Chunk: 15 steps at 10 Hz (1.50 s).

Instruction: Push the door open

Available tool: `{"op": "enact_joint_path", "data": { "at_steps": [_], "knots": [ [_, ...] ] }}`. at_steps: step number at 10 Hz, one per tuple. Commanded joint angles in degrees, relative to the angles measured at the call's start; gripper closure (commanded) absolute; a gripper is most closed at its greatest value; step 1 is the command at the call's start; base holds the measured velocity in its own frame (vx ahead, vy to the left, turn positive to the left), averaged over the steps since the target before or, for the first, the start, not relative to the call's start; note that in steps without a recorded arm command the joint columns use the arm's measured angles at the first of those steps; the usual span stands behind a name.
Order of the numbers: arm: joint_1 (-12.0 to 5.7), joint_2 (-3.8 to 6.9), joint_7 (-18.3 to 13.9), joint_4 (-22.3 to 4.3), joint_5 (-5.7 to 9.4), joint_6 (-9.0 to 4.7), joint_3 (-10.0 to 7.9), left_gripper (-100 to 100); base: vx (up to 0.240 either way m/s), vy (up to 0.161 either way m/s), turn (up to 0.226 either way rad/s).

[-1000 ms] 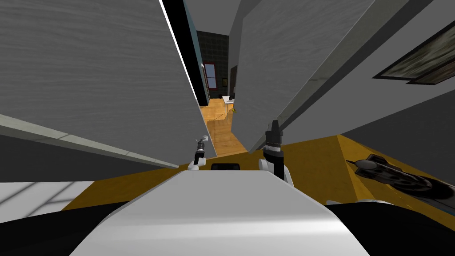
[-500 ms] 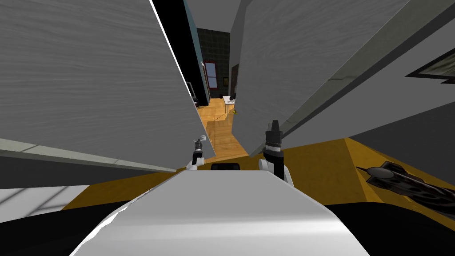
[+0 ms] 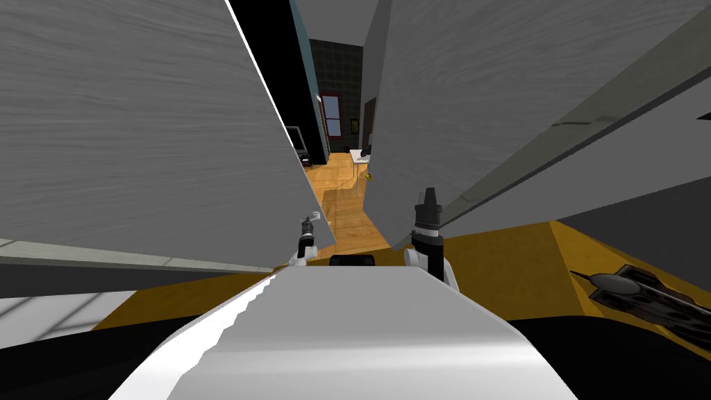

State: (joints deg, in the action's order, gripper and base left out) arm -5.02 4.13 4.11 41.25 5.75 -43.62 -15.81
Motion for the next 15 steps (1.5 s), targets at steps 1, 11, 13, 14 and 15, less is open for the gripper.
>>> {"op": "enact_joint_path", "data": {
  "at_steps": [1, 11, 13, 14, 15],
  "knots": [
    [-1.04, 1.02, 0.69, -1.42, 0.89, -1.15, -1.86, 100, 0.178, -0.019, 0.084],
    [-1.1, 0.12, 2.93, -1.75, 4.15, -1.1, -7.62, 100, 0.193, -0.03, 0.068],
    [-1.11, -0.31, 3.26, -1.8, 4.64, -1.09, -8.48, 100, 0.187, -0.015, 0.064],
    [-1.12, -0.64, 3.47, -1.83, 4.94, -1.09, -9.01, 100, 0.18, -0.043, 0.063],
    [-1.12, -0.93, 3.62, -1.85, 5.17, -1.08, -9.41, 100, 0.18, -0.058, 0.077]
  ]
}}
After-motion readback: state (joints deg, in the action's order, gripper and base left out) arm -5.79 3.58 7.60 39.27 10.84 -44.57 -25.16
